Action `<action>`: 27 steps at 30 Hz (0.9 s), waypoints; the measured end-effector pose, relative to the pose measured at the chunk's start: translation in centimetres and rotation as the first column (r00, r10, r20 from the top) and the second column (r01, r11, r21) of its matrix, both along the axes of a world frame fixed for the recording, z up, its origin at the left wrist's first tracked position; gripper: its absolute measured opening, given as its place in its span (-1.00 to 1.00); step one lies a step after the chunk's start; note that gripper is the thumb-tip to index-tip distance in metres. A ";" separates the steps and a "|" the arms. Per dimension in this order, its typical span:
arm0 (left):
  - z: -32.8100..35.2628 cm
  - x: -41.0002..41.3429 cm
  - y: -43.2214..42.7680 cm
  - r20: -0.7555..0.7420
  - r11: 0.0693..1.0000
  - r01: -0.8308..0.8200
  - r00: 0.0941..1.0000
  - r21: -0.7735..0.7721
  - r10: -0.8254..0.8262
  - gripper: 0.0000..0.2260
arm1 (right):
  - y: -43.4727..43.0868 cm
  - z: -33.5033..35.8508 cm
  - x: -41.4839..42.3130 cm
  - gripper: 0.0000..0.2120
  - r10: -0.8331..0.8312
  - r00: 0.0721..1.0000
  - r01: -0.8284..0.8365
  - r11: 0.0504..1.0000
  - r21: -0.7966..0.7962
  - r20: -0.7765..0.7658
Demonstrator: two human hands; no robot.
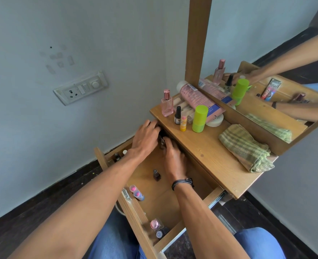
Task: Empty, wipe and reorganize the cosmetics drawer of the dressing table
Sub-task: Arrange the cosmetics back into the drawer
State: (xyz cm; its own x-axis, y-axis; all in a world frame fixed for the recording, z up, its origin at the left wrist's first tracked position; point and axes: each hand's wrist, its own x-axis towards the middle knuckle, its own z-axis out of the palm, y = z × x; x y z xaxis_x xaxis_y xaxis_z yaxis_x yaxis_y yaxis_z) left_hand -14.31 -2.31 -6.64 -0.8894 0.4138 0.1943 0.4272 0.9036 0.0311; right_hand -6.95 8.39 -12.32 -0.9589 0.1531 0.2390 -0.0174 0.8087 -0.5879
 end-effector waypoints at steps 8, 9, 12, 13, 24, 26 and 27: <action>-0.5 0.5 0.2 -0.013 0.996 -0.051 0.999 0.071 0.052 -0.76 | -0.3 -0.4 0.1 -0.63 0.049 0.999 -0.049 0.999 0.006 -0.024; -0.5 0.6 0.2 -0.014 0.994 -0.056 0.998 0.089 0.057 -0.74 | -0.4 -0.5 0.1 -0.60 0.058 0.998 -0.058 0.998 0.003 -0.021; -0.4 0.6 0.3 0.000 0.989 -0.057 0.998 0.138 0.058 -0.66 | -0.2 -0.7 -0.1 -0.59 0.068 0.997 -0.069 0.997 -0.016 -0.029; -0.3 0.6 0.3 0.006 0.988 -0.053 0.999 0.144 0.053 -0.66 | -0.2 -0.7 -0.1 -0.62 0.069 0.997 -0.070 0.997 -0.015 -0.035; -0.7 0.7 -0.4 0.058 0.984 -0.030 0.998 0.177 0.020 -0.68 | 0.3 -1.2 -1.8 -0.61 0.060 0.992 -0.049 0.994 0.102 -0.107; -0.8 0.6 -0.5 0.069 0.981 -0.020 0.998 0.195 0.007 -0.68 | 0.1 -1.5 -2.1 -0.60 0.056 0.992 -0.043 0.993 0.111 -0.112; -0.9 0.6 -0.6 0.072 0.979 -0.018 0.997 0.205 0.004 -0.69 | 0.0 -1.6 -2.2 -0.59 0.047 0.993 -0.035 0.993 0.114 -0.111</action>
State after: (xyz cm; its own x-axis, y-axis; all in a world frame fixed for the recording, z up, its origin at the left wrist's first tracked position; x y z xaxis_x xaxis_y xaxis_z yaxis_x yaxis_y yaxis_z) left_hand -13.70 -2.90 -7.58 -0.9083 0.3618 0.2101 0.4073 0.8794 0.2463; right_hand -9.12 8.40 -13.96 -0.9294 0.0806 0.3603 -0.1135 0.8662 -0.4866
